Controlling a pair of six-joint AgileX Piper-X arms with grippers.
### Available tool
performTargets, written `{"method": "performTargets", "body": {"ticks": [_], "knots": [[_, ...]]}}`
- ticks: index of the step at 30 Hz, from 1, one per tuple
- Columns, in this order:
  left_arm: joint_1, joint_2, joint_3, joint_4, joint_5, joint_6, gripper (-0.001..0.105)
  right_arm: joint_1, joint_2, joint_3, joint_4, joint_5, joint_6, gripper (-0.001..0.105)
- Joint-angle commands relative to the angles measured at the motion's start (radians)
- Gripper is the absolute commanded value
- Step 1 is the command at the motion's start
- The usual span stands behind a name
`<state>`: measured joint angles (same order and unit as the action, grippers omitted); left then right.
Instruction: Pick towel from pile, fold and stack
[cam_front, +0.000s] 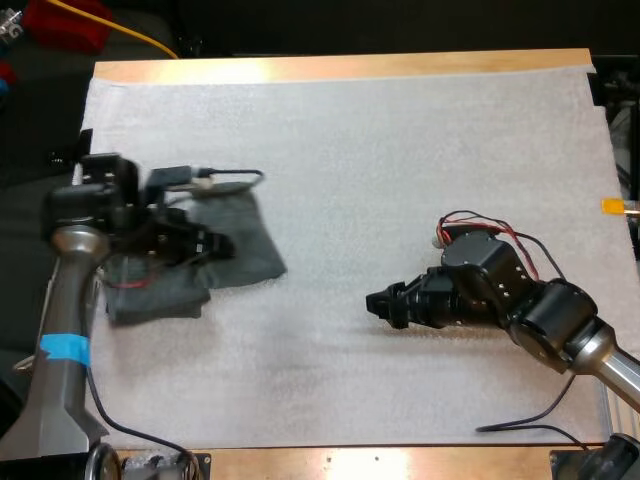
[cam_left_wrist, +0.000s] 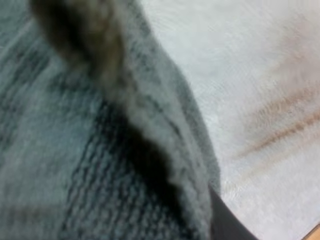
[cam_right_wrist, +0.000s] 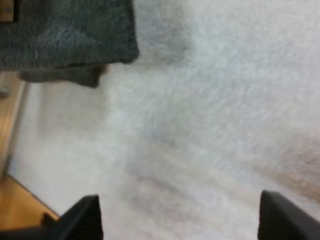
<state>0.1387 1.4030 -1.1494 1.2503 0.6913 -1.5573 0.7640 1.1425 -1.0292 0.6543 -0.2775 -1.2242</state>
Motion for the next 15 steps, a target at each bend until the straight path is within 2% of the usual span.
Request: {"method": "performTargets", "body": {"ticks": [1, 4, 8, 15], "knots": [[0.027, -0.008, -0.009, 0.016, 0.068, 0.018, 0.0, 0.001, -0.009, -0.006, -0.021, -0.018, 0.011, 0.063], [0.079, -0.008, -0.009, 0.019, 0.109, 0.026, 0.0, 0.001, -0.009, -0.006, -0.039, -0.041, 0.018, 0.063], [0.119, -0.008, -0.009, 0.035, 0.1, 0.041, 0.0, 0.001, -0.009, -0.006, -0.037, -0.041, 0.018, 0.063], [0.162, -0.008, -0.009, 0.019, -0.018, 0.041, 0.0, 0.001, -0.009, -0.006, -0.037, -0.041, 0.018, 0.063]]}}
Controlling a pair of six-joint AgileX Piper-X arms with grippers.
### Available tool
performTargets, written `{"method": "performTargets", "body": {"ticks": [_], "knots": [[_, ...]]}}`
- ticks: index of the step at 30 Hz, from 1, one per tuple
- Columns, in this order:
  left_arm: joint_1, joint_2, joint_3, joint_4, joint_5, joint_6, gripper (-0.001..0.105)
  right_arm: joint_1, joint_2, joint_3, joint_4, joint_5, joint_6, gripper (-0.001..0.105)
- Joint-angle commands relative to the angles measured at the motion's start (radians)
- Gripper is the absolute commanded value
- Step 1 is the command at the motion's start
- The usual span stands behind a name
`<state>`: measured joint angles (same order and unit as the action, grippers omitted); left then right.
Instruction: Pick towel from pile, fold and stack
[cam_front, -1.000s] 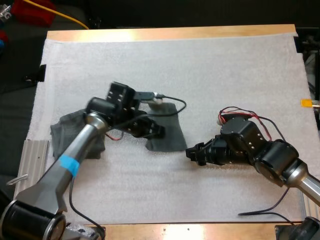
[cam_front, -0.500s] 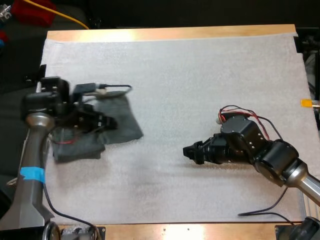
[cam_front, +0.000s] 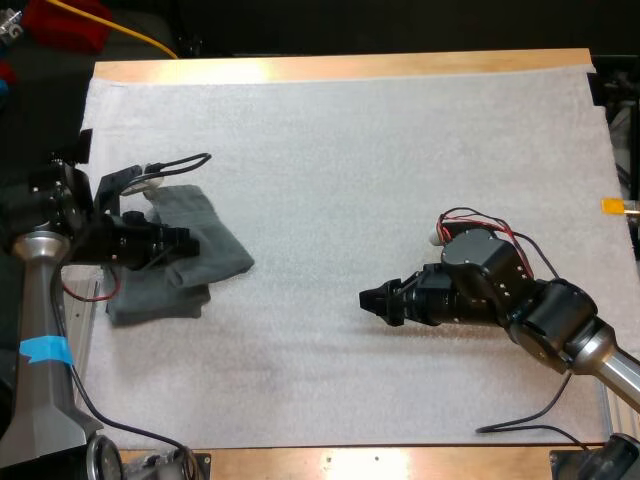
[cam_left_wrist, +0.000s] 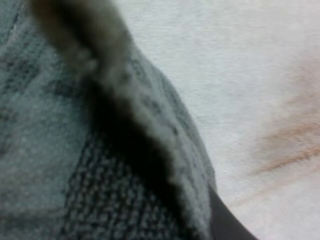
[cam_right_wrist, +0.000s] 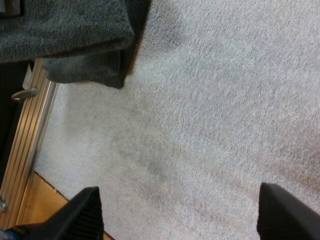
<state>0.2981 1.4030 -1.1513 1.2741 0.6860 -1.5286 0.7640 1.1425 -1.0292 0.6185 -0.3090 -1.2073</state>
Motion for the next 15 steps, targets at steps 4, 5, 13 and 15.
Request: {"method": "performTargets", "body": {"ticks": [4, 5, 13, 15], "knots": [[0.02, -0.008, -0.007, -0.014, -0.083, 0.012, 0.0, 0.001, -0.009, -0.006, -0.001, -0.032, 0.001, 0.063], [0.02, -0.008, -0.007, -0.014, -0.087, 0.012, 0.0, 0.001, -0.009, -0.006, -0.001, -0.033, 0.001, 0.063], [0.023, -0.008, -0.005, 0.006, -0.285, 0.006, 0.0, 0.001, -0.009, -0.006, -0.001, -0.033, 0.001, 0.063], [0.023, -0.008, -0.001, 0.006, -0.334, -0.008, 0.0, 0.001, -0.009, -0.006, -0.001, -0.033, 0.001, 0.063]]}}
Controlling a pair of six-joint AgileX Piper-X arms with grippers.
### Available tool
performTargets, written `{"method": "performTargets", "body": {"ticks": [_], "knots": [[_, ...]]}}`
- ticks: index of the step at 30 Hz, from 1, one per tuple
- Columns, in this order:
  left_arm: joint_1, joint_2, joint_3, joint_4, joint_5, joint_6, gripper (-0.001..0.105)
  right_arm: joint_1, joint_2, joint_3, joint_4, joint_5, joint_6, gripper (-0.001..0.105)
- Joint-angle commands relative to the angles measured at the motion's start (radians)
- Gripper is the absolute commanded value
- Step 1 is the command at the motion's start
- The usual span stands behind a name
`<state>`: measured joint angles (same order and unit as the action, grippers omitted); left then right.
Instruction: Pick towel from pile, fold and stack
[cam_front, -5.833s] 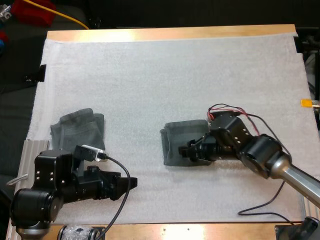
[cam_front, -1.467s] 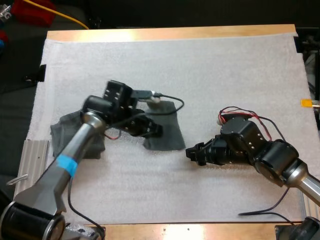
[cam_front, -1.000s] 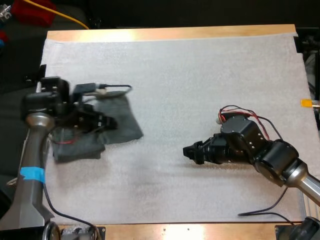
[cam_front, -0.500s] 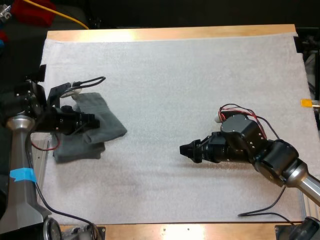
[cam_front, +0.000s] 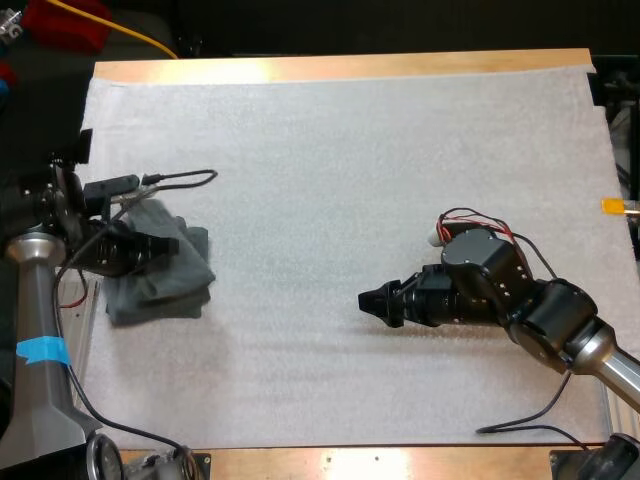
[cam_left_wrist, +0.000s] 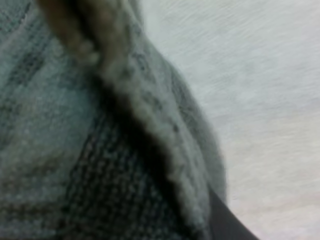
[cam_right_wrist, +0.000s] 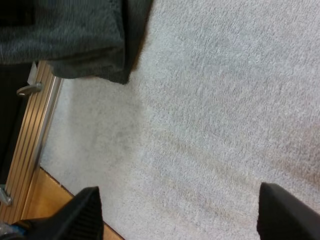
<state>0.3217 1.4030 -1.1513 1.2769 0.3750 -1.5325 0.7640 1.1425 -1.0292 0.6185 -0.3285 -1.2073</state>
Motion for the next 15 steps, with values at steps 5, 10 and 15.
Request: {"method": "performTargets", "body": {"ticks": [5, 10, 15], "knots": [[-0.001, 0.0, 0.032, -0.003, -0.077, -0.014, 0.0, 0.001, -0.009, -0.006, -0.001, -0.013, 0.001, 0.063], [-0.001, 0.014, 0.066, -0.016, -0.2, -0.055, 0.019, 0.001, -0.009, -0.006, -0.001, -0.013, 0.001, 0.063], [-0.001, 0.014, 0.067, -0.03, -0.37, -0.097, 0.051, 0.001, -0.009, -0.006, -0.001, -0.013, 0.001, 0.063]]}}
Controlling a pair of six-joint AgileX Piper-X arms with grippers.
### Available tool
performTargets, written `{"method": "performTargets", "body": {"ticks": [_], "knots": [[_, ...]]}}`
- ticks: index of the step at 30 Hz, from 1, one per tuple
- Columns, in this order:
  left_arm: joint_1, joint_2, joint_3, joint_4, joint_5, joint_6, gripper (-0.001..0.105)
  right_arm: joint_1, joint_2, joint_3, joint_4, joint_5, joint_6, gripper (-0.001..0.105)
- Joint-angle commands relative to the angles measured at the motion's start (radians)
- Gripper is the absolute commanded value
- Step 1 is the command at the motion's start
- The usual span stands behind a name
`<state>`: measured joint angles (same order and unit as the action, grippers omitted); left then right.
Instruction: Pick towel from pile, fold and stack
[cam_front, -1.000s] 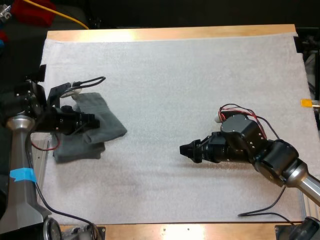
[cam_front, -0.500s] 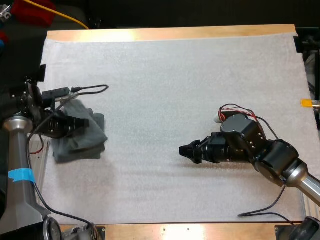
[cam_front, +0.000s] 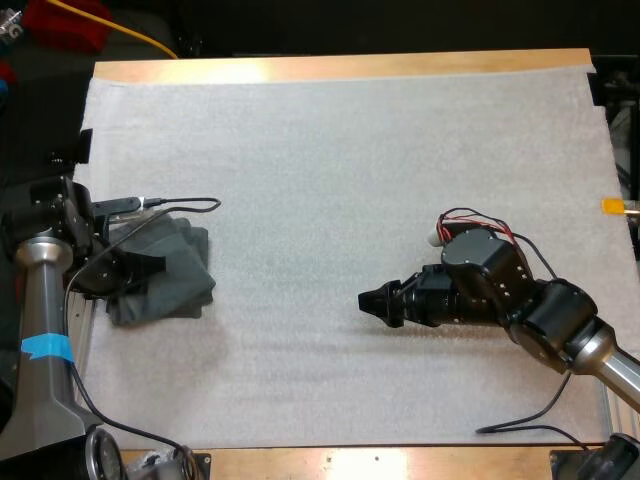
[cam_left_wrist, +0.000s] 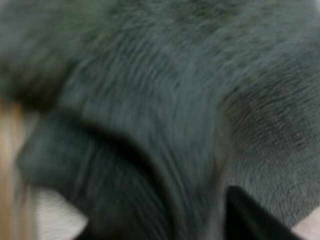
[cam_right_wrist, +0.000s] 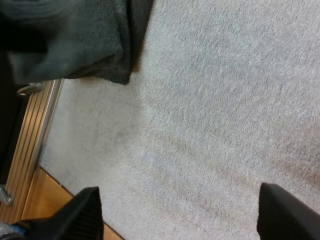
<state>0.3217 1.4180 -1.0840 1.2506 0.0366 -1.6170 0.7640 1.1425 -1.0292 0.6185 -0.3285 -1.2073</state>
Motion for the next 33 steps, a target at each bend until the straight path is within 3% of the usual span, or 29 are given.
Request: {"method": "performTargets", "body": {"ticks": [1, 6, 11, 16, 27, 33], "knots": [[-0.001, -0.001, -0.001, -0.008, -0.055, -0.018, 0.057, 0.001, -0.009, -0.006, -0.001, -0.013, 0.001, 0.063], [-0.001, -0.001, -0.009, -0.014, -0.094, -0.018, 0.07, 0.001, -0.009, -0.006, -0.001, -0.013, 0.001, 0.063], [-0.001, -0.027, -0.052, -0.016, -0.086, -0.024, 0.07, 0.001, -0.009, -0.006, -0.001, -0.013, 0.001, 0.063], [-0.005, -0.087, -0.101, -0.024, 0.025, -0.024, 0.07, 0.001, -0.009, -0.006, -0.001, -0.013, 0.001, 0.063], [-0.105, -0.093, -0.1, -0.137, 0.027, -0.024, 0.07, 0.001, -0.009, -0.006, -0.003, -0.013, 0.001, 0.063], [-0.109, -0.042, -0.1, -0.178, 0.001, -0.024, 0.07, 0.001, -0.009, -0.006, -0.003, -0.013, 0.001, 0.063]]}}
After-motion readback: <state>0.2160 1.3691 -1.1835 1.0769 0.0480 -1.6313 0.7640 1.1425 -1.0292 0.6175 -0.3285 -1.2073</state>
